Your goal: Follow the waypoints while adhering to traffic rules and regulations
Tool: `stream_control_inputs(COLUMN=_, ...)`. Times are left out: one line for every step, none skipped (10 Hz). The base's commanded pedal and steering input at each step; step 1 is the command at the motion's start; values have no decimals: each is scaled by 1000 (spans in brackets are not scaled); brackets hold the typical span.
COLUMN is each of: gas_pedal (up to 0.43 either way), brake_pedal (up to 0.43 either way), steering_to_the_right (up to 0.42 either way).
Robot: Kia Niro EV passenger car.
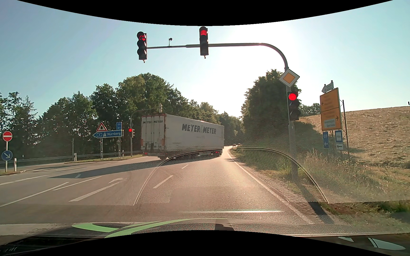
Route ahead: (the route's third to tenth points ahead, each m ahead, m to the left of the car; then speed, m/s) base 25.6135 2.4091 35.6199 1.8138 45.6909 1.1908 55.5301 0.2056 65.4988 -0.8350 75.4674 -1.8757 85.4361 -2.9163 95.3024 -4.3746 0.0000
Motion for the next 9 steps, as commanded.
stream_control_inputs(gas_pedal=0, brake_pedal=274, steering_to_the_right=4)
stream_control_inputs(gas_pedal=0, brake_pedal=268, steering_to_the_right=4)
stream_control_inputs(gas_pedal=0, brake_pedal=274, steering_to_the_right=4)
stream_control_inputs(gas_pedal=0, brake_pedal=274, steering_to_the_right=4)
stream_control_inputs(gas_pedal=0, brake_pedal=274, steering_to_the_right=4)
stream_control_inputs(gas_pedal=0, brake_pedal=274, steering_to_the_right=4)
stream_control_inputs(gas_pedal=0, brake_pedal=274, steering_to_the_right=4)
stream_control_inputs(gas_pedal=0, brake_pedal=274, steering_to_the_right=5)
stream_control_inputs(gas_pedal=0, brake_pedal=274, steering_to_the_right=4)
